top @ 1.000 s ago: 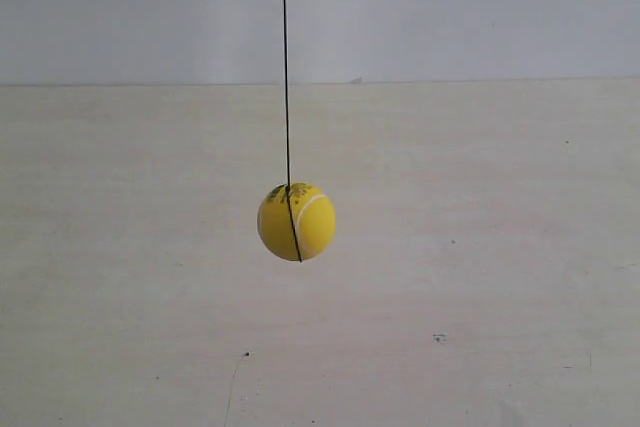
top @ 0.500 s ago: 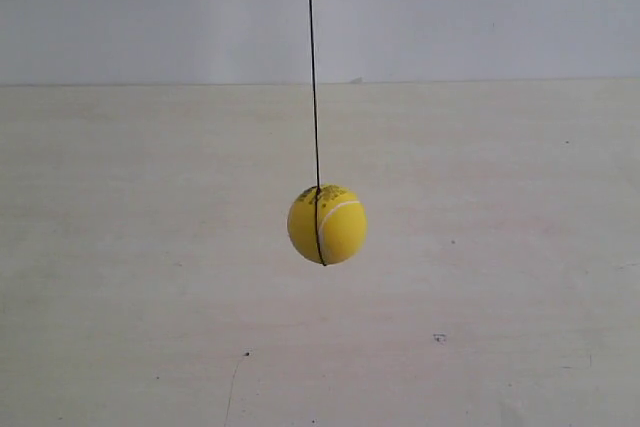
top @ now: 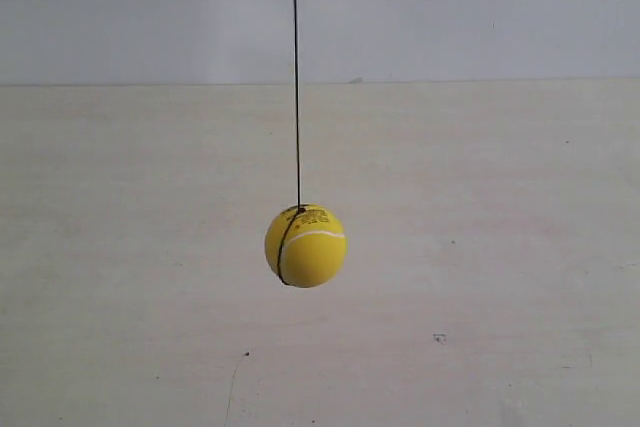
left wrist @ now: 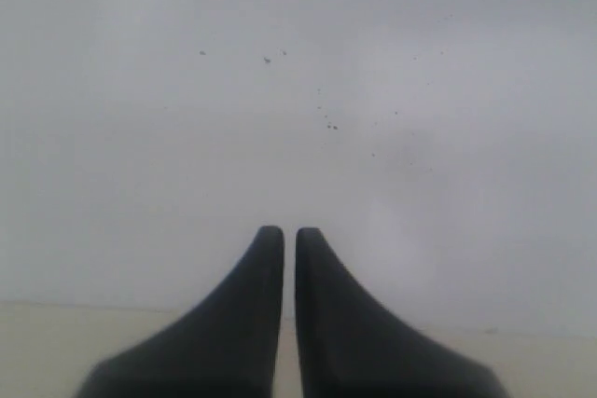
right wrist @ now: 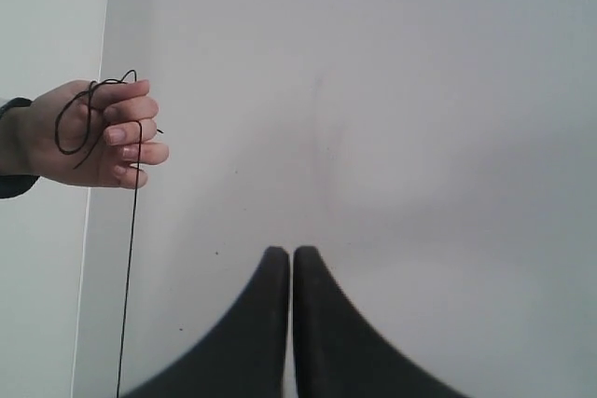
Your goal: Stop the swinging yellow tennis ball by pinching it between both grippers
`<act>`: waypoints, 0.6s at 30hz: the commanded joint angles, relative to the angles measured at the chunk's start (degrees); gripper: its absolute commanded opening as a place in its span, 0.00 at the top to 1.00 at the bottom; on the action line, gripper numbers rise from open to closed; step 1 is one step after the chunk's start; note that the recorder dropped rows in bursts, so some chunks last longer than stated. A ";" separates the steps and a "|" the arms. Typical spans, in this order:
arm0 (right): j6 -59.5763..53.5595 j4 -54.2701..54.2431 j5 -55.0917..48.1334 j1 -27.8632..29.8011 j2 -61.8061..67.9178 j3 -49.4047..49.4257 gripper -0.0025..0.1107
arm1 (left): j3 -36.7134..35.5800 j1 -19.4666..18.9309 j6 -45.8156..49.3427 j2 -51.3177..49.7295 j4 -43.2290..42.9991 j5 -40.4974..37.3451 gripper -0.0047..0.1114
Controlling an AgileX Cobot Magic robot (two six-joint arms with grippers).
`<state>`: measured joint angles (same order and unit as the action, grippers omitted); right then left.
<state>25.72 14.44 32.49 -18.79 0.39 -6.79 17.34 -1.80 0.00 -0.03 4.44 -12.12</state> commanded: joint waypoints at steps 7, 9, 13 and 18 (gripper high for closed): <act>-0.09 0.03 0.07 -0.19 -0.39 0.29 0.98 | -13.72 -1.18 0.36 0.03 -0.87 9.18 0.92; -0.09 0.03 0.07 -0.19 -0.39 0.29 0.98 | -16.27 -1.18 1.80 0.03 -0.87 10.45 0.92; -0.09 0.03 0.07 -0.19 -0.39 0.29 0.98 | -17.34 -1.18 1.78 0.03 -0.87 5.46 0.92; -0.13 0.03 -0.05 -0.19 -0.39 0.29 0.98 | -17.34 -1.69 2.75 0.03 -0.87 -3.38 0.92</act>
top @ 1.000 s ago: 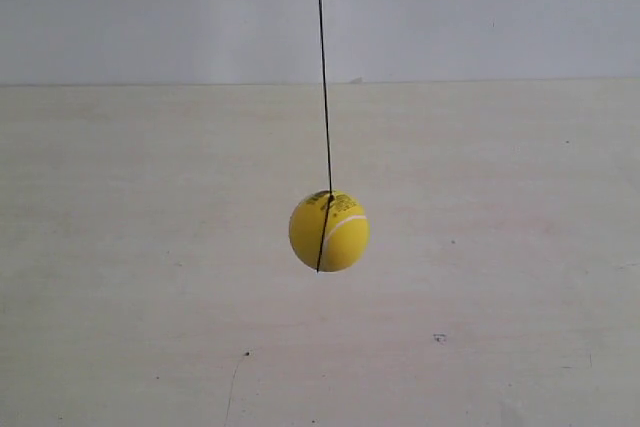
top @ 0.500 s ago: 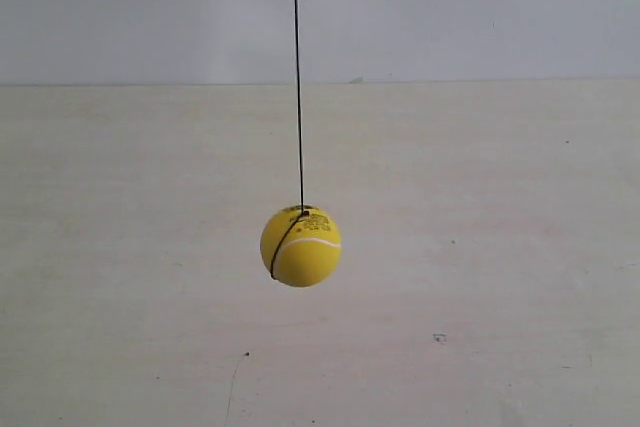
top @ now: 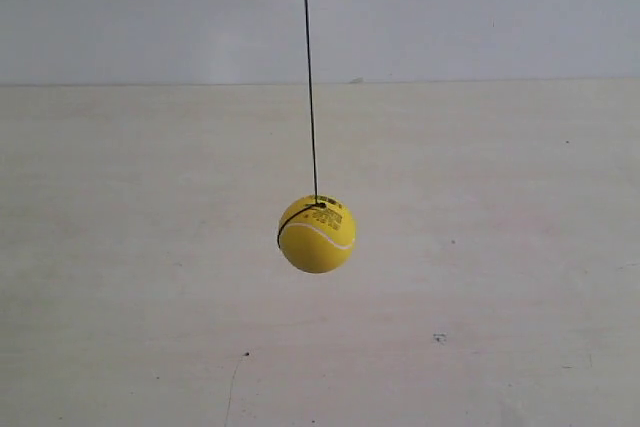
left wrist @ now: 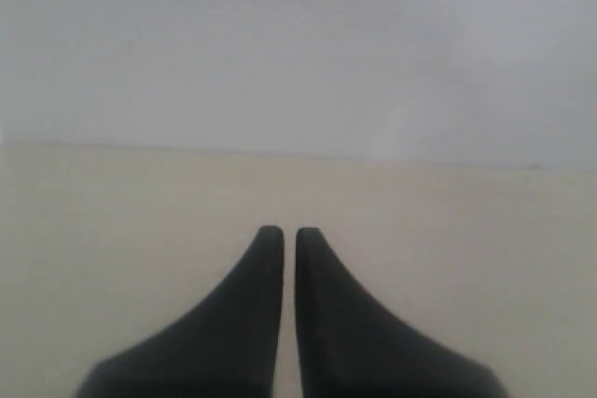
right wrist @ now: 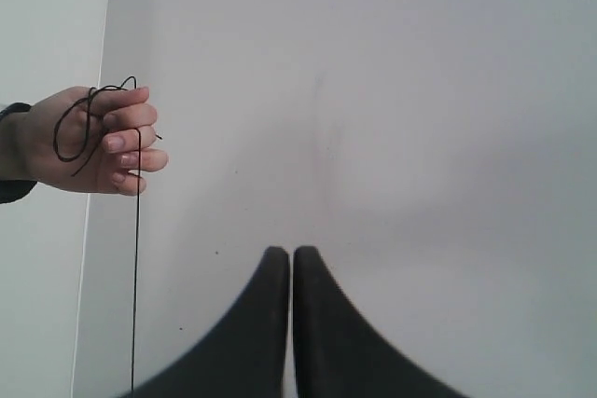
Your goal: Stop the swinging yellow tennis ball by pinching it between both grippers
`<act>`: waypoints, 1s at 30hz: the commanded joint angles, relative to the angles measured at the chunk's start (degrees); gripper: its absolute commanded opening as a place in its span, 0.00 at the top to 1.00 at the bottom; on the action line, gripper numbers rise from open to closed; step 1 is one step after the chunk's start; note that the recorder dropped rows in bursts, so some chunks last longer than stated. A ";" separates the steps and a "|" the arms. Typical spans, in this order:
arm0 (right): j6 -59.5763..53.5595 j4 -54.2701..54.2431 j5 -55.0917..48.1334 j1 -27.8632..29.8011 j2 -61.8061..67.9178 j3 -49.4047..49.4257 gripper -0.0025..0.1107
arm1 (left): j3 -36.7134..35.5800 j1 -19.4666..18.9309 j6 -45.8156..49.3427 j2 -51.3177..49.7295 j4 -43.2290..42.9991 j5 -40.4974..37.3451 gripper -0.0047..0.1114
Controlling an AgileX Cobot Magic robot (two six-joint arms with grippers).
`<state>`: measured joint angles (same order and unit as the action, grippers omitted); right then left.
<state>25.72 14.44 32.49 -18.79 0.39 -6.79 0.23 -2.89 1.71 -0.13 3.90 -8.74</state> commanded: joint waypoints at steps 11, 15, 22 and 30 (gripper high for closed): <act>-0.13 0.03 -0.05 -0.19 -0.39 0.29 0.98 | -0.23 -0.60 1.09 0.13 -0.33 -8.03 0.92; -0.13 0.03 -0.05 -0.19 -0.39 0.29 0.98 | -0.23 -0.60 1.09 0.13 -0.33 -8.03 0.92; -0.13 0.03 -0.05 -0.19 -0.39 0.29 0.98 | -0.23 -0.60 1.09 0.13 -0.33 -8.03 0.92; -0.13 0.03 -0.05 -0.19 -0.39 0.29 0.98 | -0.23 -0.60 1.09 0.13 -0.33 -8.03 0.92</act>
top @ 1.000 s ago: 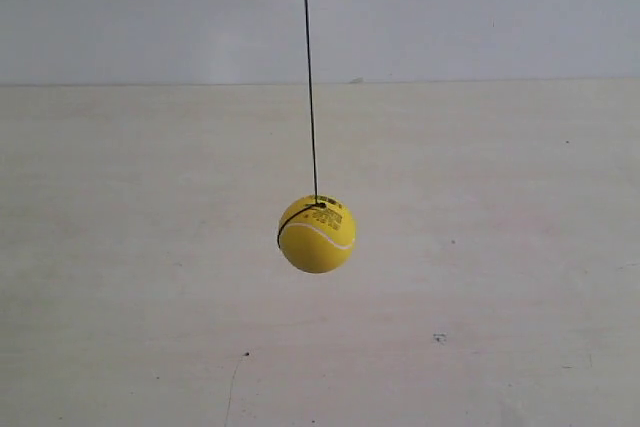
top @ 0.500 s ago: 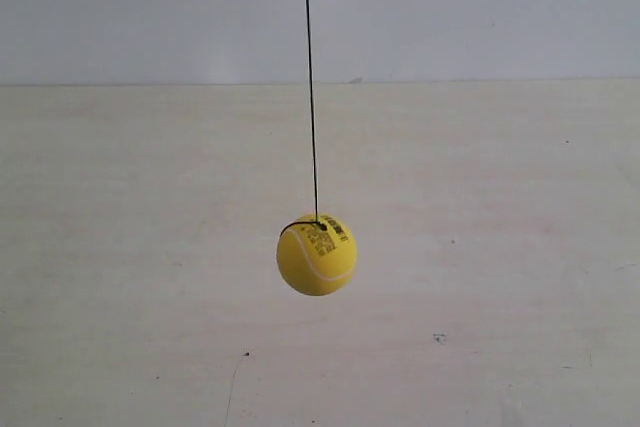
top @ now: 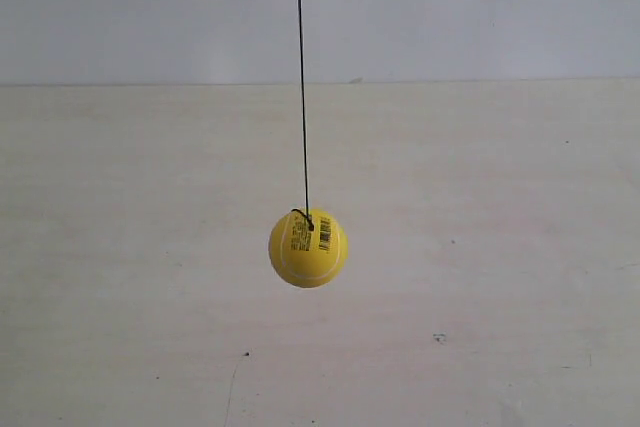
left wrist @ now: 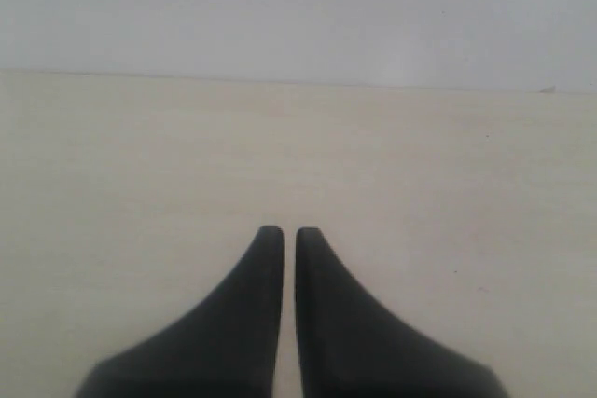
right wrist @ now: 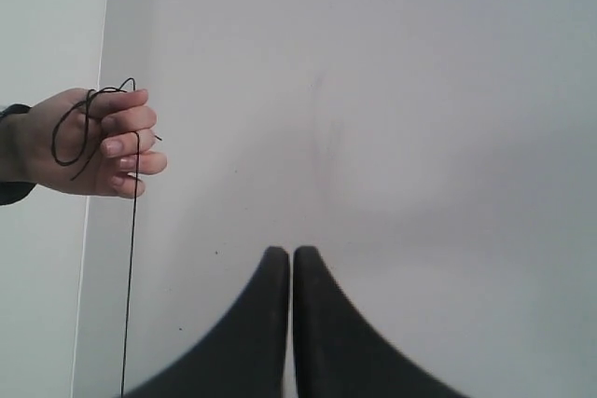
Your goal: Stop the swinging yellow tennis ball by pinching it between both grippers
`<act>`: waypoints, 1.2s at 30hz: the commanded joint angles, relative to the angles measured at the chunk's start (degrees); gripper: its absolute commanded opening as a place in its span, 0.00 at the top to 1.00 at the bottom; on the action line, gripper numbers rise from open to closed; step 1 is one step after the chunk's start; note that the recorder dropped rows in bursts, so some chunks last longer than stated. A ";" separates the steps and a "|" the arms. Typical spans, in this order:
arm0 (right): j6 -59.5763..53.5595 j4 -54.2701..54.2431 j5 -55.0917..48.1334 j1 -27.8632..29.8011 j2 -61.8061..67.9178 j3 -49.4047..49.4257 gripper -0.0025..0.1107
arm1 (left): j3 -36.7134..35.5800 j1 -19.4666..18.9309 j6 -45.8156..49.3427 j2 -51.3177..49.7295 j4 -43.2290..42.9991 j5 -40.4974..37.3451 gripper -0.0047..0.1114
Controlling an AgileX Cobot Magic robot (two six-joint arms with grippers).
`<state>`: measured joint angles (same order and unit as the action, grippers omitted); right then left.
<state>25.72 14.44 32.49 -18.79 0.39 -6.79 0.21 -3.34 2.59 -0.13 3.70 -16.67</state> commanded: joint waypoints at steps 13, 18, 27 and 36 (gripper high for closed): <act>-17.90 -7.22 -5.46 10.68 -0.39 6.79 0.98 | -0.21 -0.15 0.21 0.13 -0.13 -0.10 0.92; -17.90 -6.79 -14.77 18.30 -0.39 6.79 0.98 | -0.21 -0.15 0.21 0.13 -0.13 -0.10 0.92; -20.12 -6.65 -43.22 21.68 -0.39 6.79 0.98 | -0.21 -0.15 0.21 0.13 -0.13 -0.10 0.92; -24.49 -9.79 -50.98 21.68 -0.39 6.79 0.98 | -0.21 -0.15 0.21 0.13 -0.13 -0.10 0.92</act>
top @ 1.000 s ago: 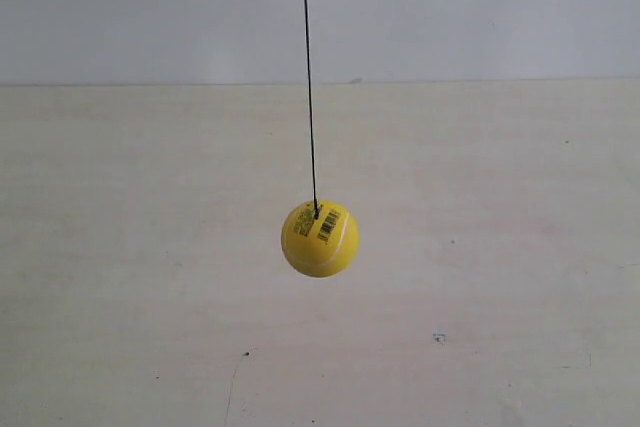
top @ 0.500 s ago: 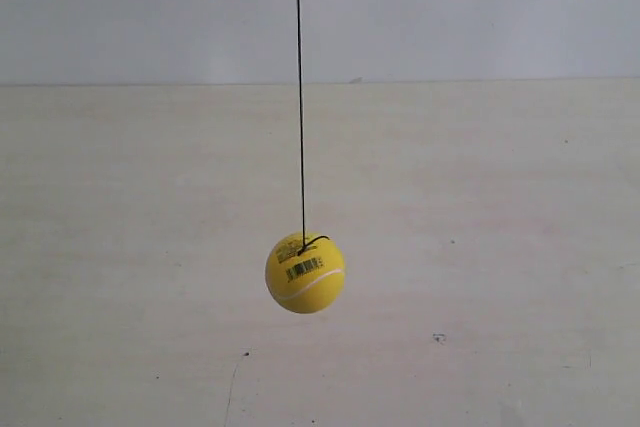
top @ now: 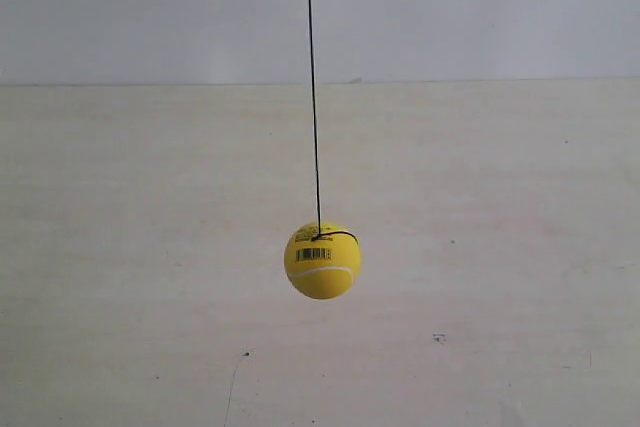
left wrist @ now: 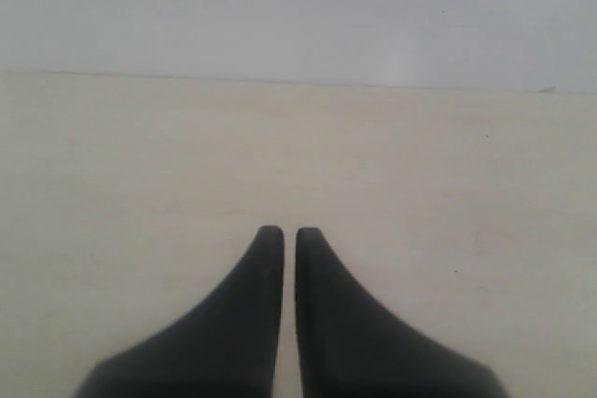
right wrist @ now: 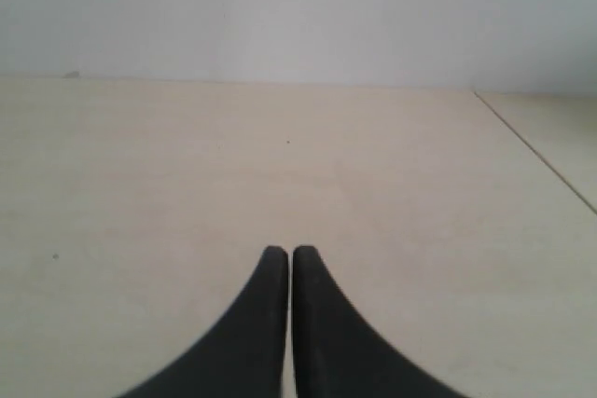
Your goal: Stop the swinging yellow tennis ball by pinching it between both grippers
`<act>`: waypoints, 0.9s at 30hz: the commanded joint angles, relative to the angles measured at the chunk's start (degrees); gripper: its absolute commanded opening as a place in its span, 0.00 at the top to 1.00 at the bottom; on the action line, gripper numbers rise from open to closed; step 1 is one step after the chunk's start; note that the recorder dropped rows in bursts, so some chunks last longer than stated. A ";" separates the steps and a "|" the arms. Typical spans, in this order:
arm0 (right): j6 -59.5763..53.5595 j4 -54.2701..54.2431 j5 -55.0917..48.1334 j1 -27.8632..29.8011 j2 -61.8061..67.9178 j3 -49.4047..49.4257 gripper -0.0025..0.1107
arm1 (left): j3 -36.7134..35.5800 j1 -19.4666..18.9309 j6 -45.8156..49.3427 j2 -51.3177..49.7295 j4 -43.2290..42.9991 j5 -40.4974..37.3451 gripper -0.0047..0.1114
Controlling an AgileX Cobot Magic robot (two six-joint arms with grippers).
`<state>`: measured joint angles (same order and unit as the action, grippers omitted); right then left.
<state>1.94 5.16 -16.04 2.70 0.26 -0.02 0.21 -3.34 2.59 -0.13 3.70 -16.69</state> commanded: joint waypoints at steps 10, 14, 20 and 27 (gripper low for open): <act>1.34 -0.52 -2.45 0.19 -0.26 0.02 0.98 | -0.21 -0.15 0.21 0.13 -0.13 -0.08 0.92; 2.16 -0.52 -2.45 0.19 -0.26 0.02 0.98 | -0.21 -0.15 0.21 0.13 -0.13 -0.08 0.92; 2.16 -0.52 -2.45 0.19 -0.26 0.02 0.98 | -0.21 -0.15 0.21 0.13 -0.13 -0.08 0.92; 2.16 -0.52 -2.45 0.19 -0.26 0.02 0.98 | -0.21 -0.15 0.21 0.13 -0.13 -0.08 0.92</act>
<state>4.03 4.43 -18.68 2.70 0.26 0.08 0.21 -3.34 2.59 -0.13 3.70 -16.69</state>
